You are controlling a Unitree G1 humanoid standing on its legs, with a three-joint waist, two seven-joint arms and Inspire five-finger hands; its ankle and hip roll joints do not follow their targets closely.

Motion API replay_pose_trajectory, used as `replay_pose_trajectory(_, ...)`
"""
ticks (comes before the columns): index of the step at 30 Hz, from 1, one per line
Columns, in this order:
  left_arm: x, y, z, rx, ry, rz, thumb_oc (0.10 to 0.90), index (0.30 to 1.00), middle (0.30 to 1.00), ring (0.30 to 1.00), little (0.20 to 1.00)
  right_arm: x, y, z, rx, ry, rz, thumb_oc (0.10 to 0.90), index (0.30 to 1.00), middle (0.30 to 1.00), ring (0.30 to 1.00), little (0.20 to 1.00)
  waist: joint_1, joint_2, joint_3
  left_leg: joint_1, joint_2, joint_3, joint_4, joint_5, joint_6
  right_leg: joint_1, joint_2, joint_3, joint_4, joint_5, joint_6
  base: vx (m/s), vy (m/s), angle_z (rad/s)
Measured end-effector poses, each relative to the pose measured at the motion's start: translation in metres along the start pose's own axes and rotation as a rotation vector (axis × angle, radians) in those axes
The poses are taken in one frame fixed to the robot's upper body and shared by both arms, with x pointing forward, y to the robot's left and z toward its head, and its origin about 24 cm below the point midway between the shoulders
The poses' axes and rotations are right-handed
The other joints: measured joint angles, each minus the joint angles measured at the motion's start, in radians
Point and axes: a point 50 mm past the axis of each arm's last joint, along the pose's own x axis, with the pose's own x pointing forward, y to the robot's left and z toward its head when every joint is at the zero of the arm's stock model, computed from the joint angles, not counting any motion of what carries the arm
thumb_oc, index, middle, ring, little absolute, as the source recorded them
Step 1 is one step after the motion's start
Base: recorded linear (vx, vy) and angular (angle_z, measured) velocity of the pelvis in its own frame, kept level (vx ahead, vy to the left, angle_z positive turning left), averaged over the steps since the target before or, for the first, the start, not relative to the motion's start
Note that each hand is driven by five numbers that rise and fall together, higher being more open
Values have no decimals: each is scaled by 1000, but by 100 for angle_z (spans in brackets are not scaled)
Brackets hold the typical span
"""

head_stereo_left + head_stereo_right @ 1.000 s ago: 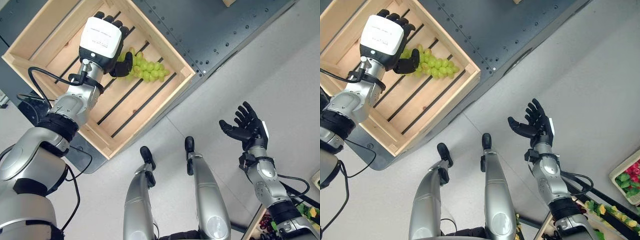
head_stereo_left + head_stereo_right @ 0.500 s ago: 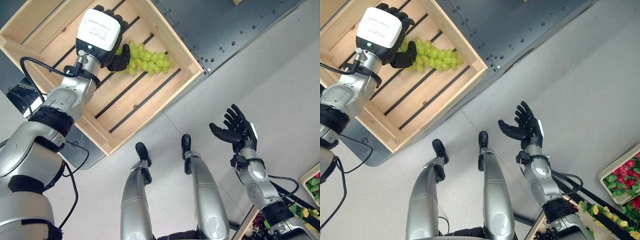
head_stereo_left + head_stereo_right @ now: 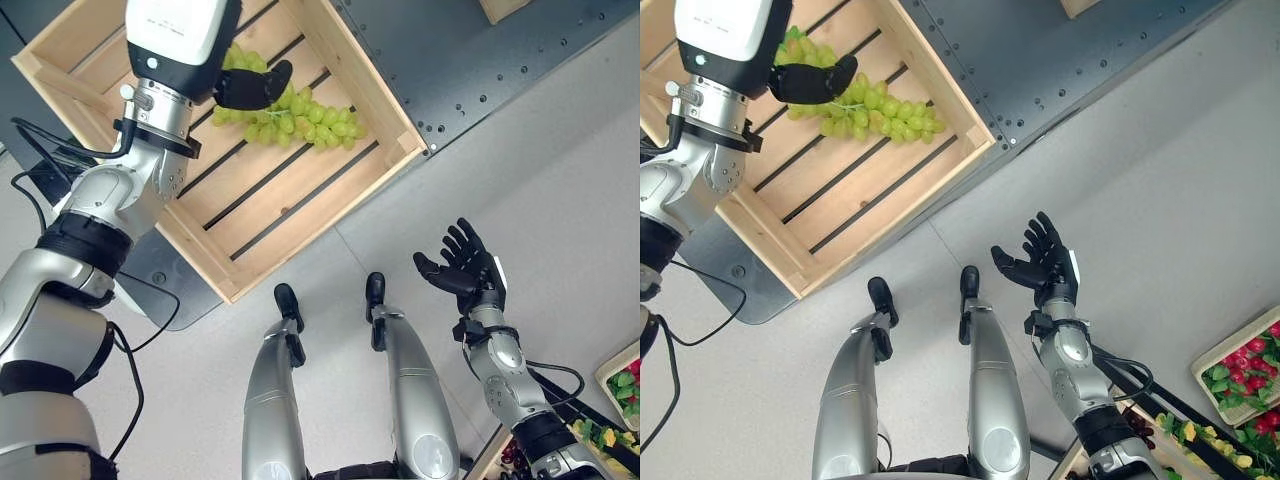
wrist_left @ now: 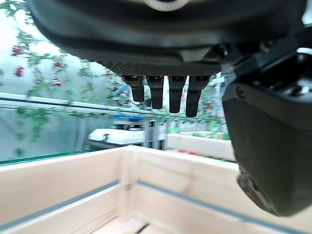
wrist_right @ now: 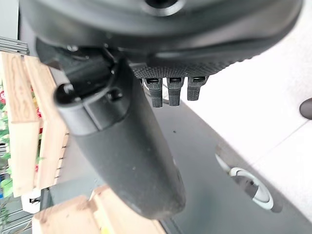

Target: Pick up the fruits from the basket on one side to the basket on the other side

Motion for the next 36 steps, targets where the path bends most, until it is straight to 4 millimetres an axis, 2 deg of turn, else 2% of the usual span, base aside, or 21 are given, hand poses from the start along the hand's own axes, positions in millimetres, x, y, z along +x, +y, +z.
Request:
replay_pose_trajectory(5,-1,1,2,-8,-29,-42,800,900,900,900,900,0,0,0,1,1,-2,800,900,900,900,900,2,0,0,8,-5,0,-4,4,2,6,-6,-2,10,-1,1,-11,0,2)
replay_pose_trajectory(10,-7,-7,4,-15,-38,-125,800,900,900,900,900,-3,-4,-3,0,10,-13,800,900,900,900,900,1,1,0,9,-7,0,-16,14,1,2,-7,-3,7,-1,0,-9,3,1)
replay_pose_trajectory(18,-21,-32,17,20,-115,-381,800,900,900,900,900,-3,-4,-3,0,11,-15,800,900,900,900,900,-6,1,0,8,-6,4,-18,14,1,-3,-6,-2,5,-1,-1,0,0,0)
replay_pose_trajectory(22,-27,-40,21,24,-137,-436,800,900,900,900,900,-3,-4,-3,1,11,-16,800,900,900,900,900,-6,1,0,8,-5,6,-18,14,1,-5,-6,-1,6,-1,-1,0,0,0)
replay_pose_trajectory(30,-11,-40,13,107,-75,-421,800,900,900,900,900,-2,-4,-2,0,9,-15,800,900,900,900,900,-11,1,0,7,-5,13,-30,15,0,-9,-4,2,-3,0,0,0,0,0)
replay_pose_trajectory(36,9,-45,5,160,50,-412,800,900,900,900,900,10,7,11,6,-39,2,800,900,900,900,900,-43,1,0,-6,-3,22,-35,14,1,-20,-4,0,-10,0,1,-1,-4,-1)
